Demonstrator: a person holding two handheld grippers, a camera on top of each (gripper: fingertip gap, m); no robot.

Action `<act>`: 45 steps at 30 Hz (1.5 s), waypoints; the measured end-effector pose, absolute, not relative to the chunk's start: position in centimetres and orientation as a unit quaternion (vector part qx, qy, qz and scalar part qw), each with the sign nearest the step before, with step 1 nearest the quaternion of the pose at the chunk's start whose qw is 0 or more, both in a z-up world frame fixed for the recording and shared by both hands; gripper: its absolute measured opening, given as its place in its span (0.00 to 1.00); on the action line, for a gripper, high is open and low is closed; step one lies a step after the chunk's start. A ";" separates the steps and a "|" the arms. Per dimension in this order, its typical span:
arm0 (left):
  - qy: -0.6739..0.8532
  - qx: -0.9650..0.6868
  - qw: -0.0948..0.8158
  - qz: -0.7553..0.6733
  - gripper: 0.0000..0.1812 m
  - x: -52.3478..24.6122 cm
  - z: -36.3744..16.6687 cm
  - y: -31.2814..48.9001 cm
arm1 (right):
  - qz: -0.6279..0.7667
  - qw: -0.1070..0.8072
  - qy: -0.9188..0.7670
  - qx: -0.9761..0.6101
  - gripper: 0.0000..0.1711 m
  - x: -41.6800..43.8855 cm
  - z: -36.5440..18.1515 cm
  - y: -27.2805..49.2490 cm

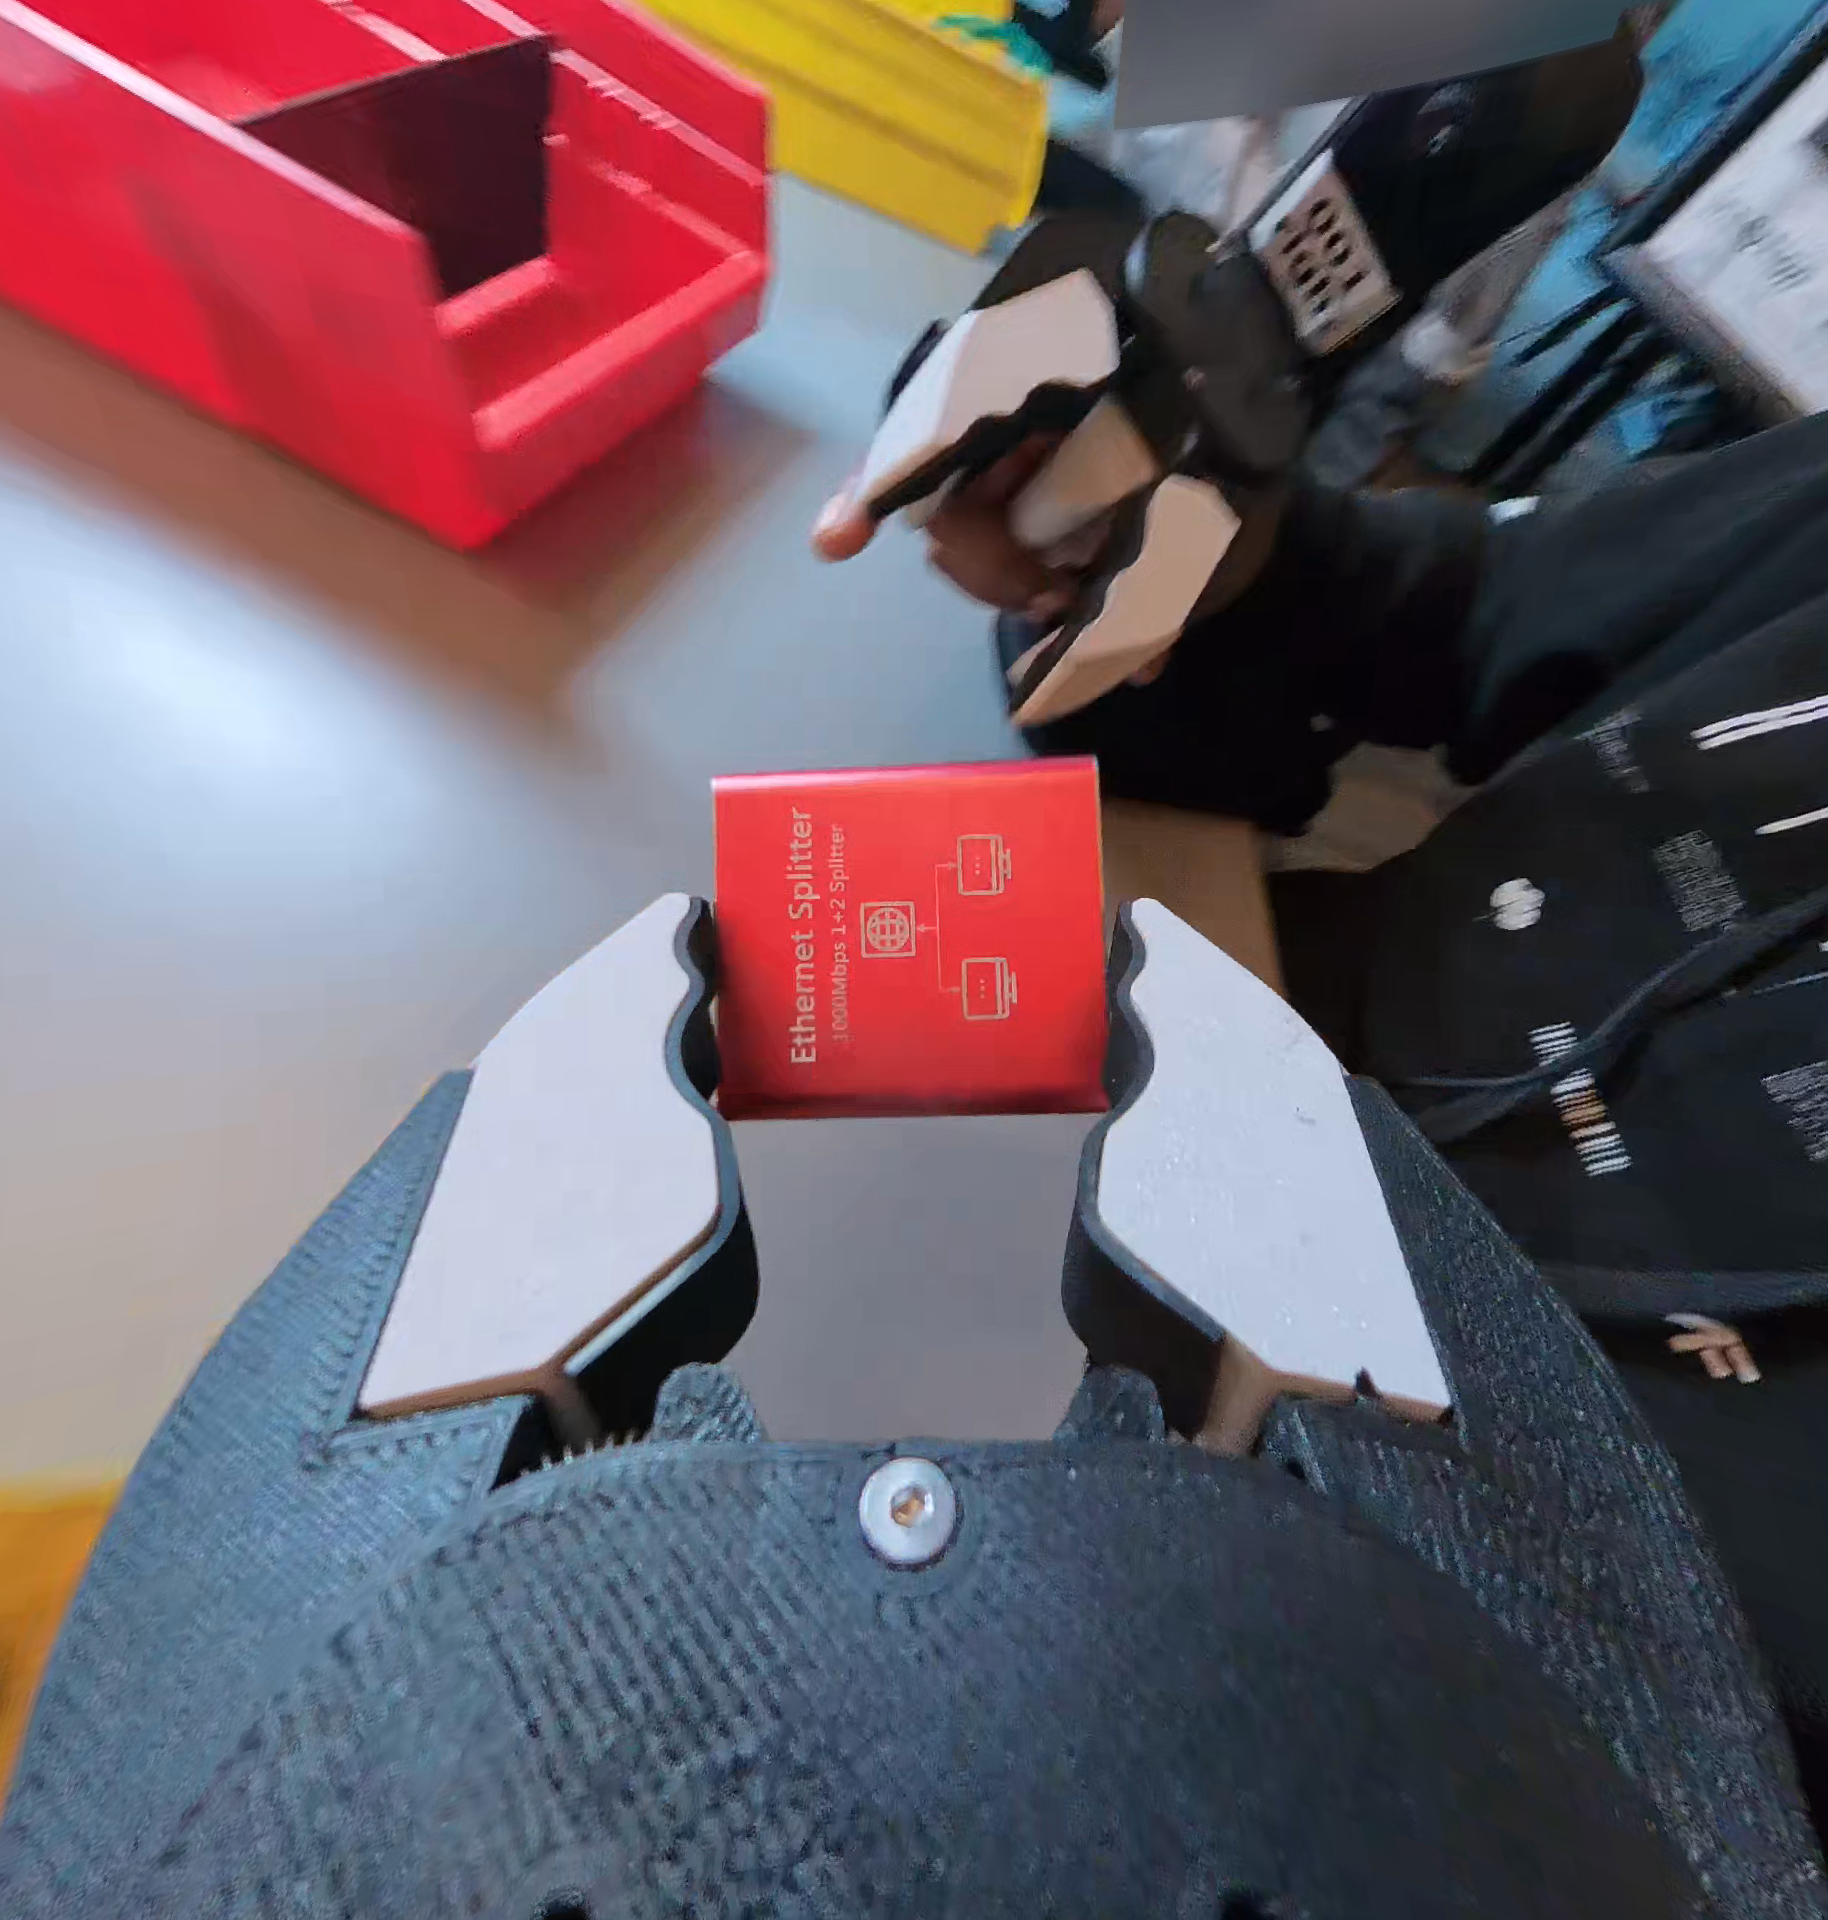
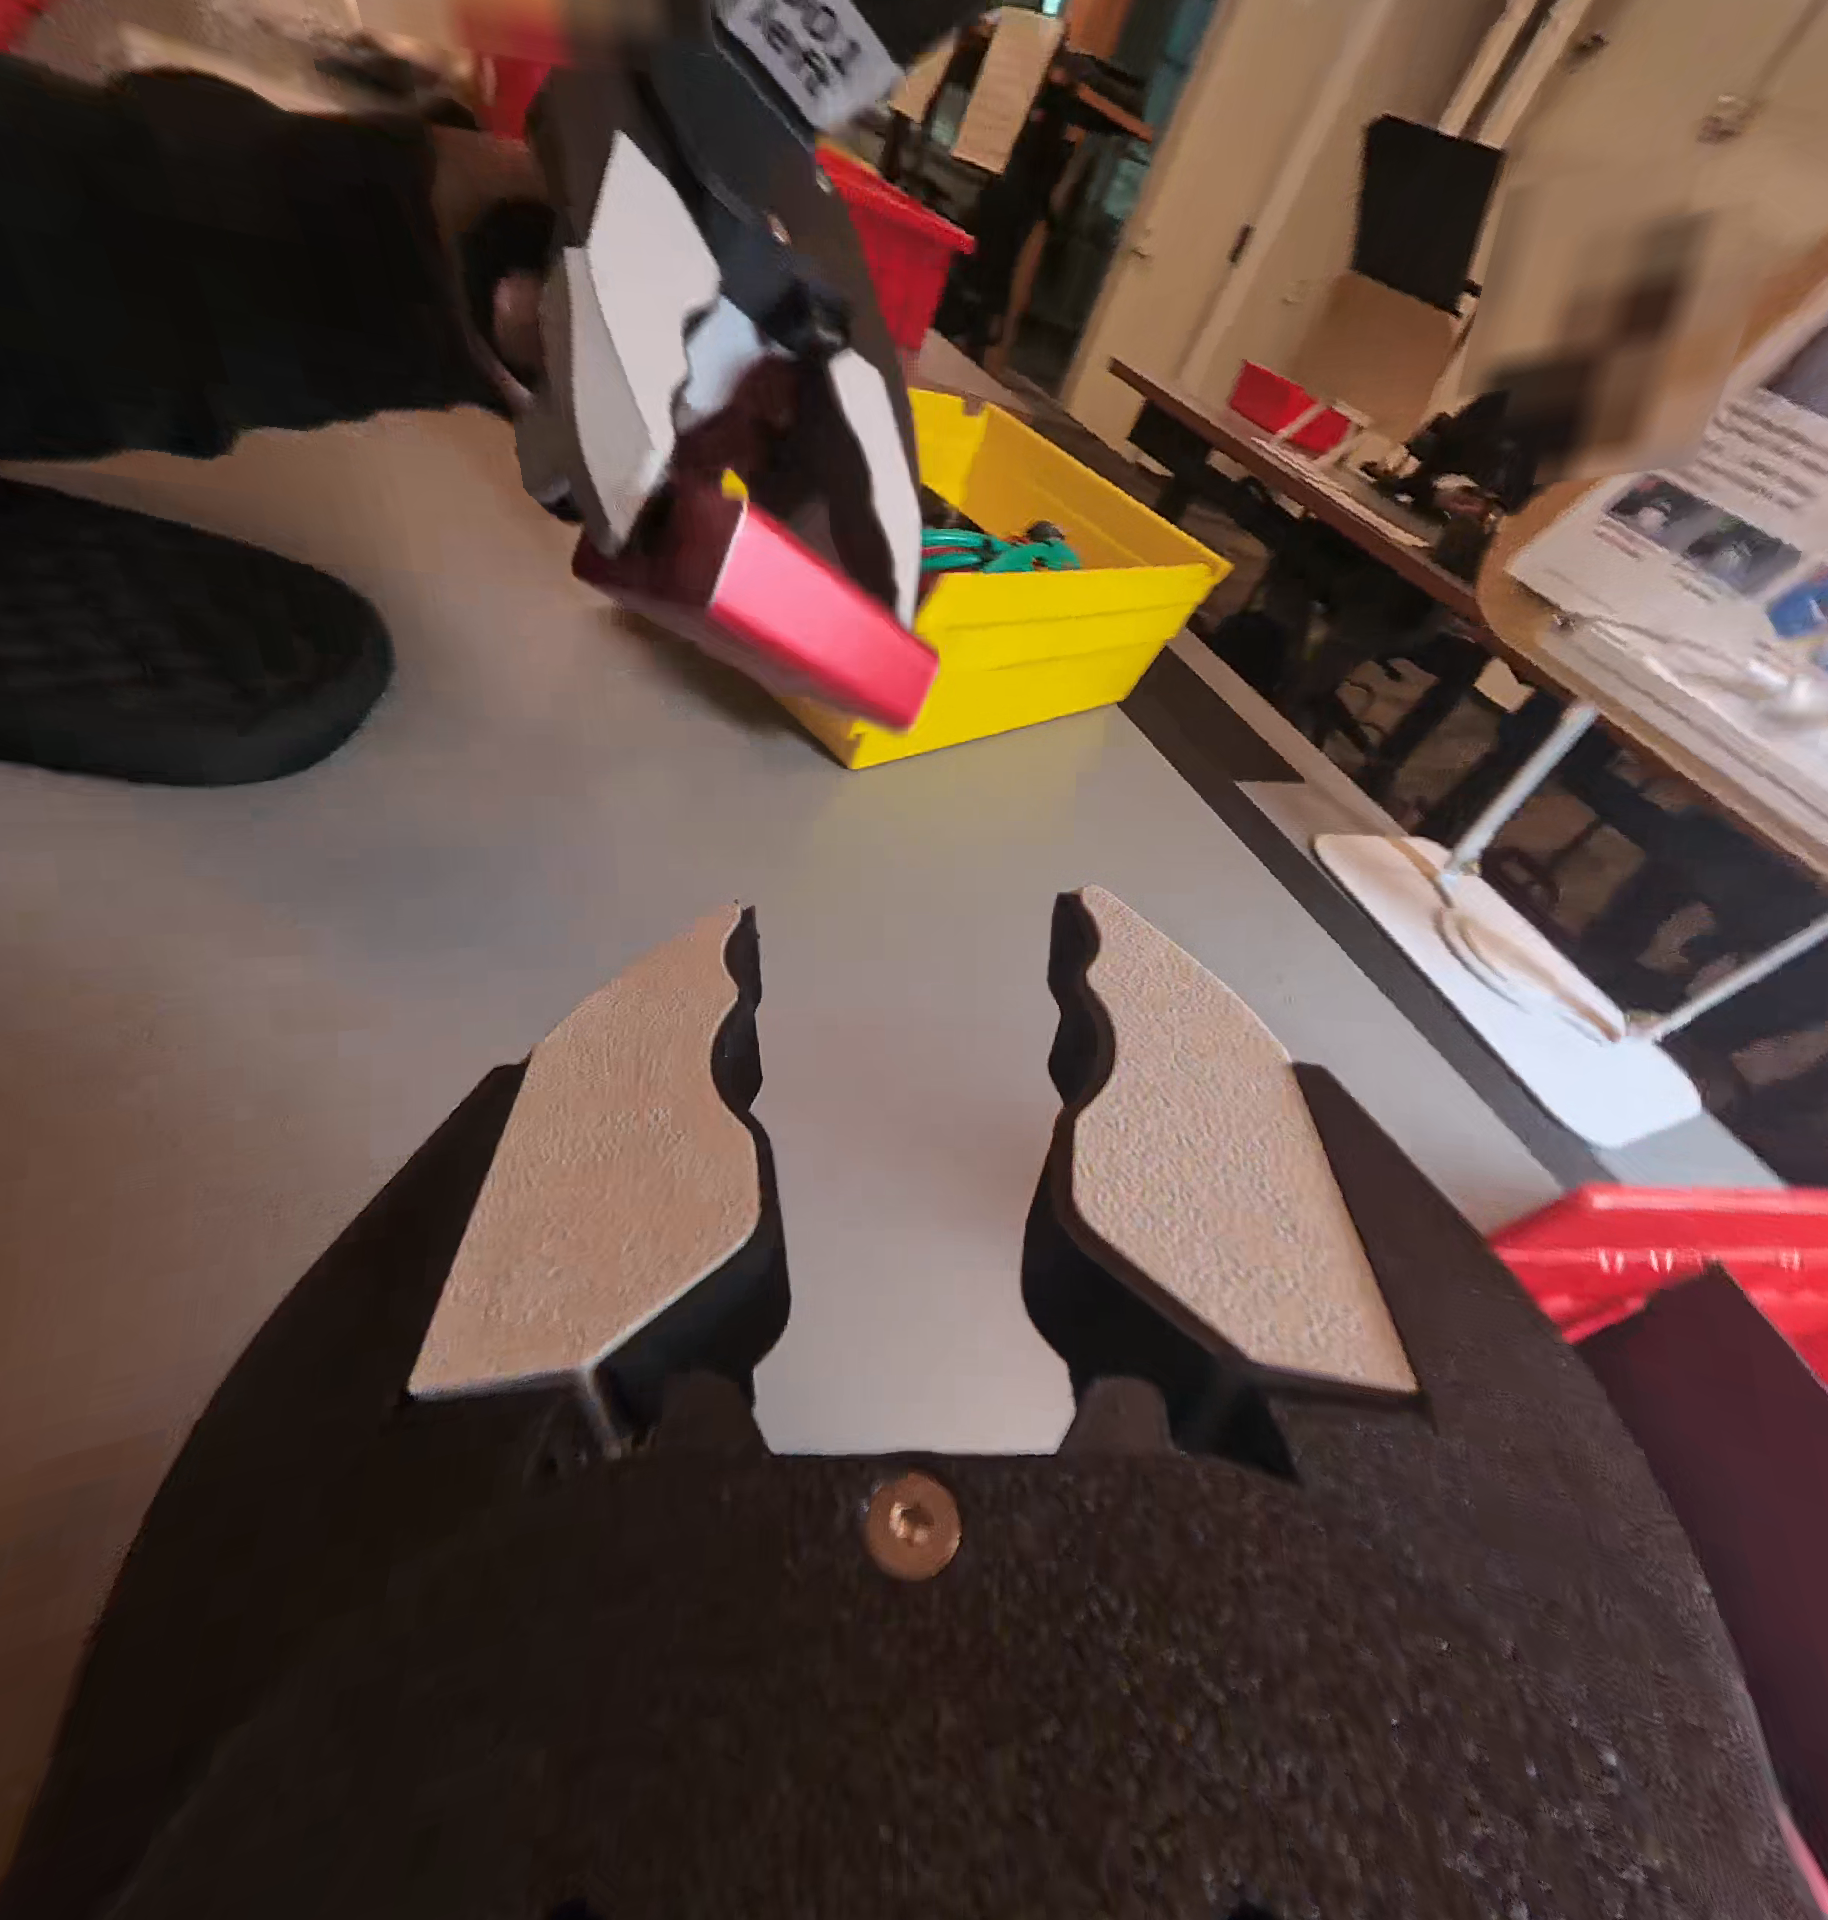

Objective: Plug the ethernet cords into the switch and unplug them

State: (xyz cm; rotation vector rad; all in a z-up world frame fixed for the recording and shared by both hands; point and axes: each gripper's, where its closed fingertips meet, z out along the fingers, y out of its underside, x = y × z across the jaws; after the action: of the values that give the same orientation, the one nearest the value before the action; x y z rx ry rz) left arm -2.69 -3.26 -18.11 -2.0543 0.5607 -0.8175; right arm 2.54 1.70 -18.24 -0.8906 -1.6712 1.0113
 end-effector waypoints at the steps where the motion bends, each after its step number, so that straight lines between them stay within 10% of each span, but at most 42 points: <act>1: 0.225 -0.806 0.416 -0.356 0.40 -1.1 -18.3 -3.2 | 0.402 0.480 -0.700 -0.343 0.33 2.3 -18.2 1.0; 7: 0.202 -0.802 0.350 -0.441 0.40 1.8 -21.7 -3.1 | 0.298 0.458 -0.811 -0.207 0.43 0.7 -21.3 -3.2; 18: 0.122 -0.713 0.415 -0.553 0.30 0.8 -19.5 -2.4 | 0.351 0.503 -0.761 -0.211 0.16 -0.4 -21.5 -4.3; 25: 0.246 -0.790 0.497 -0.261 0.34 -1.2 -20.9 -2.6 | 0.333 0.462 -0.767 -0.296 0.16 -0.7 -23.3 -1.5; 31: 0.389 -0.803 0.451 0.013 0.18 -1.2 -25.1 -1.7 | 0.291 0.431 -0.798 -0.306 0.15 -0.9 -25.0 -2.0; 45: 0.344 -0.730 0.570 -0.156 0.15 -0.6 -19.9 -2.9 | 0.464 0.409 -0.719 -0.317 0.31 0.5 -20.9 -1.7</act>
State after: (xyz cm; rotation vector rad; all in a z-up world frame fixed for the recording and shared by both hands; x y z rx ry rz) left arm -0.57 -2.94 -19.92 -1.7141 0.8073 -0.3659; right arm 0.51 -1.75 -20.87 -0.7991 -1.8105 1.1697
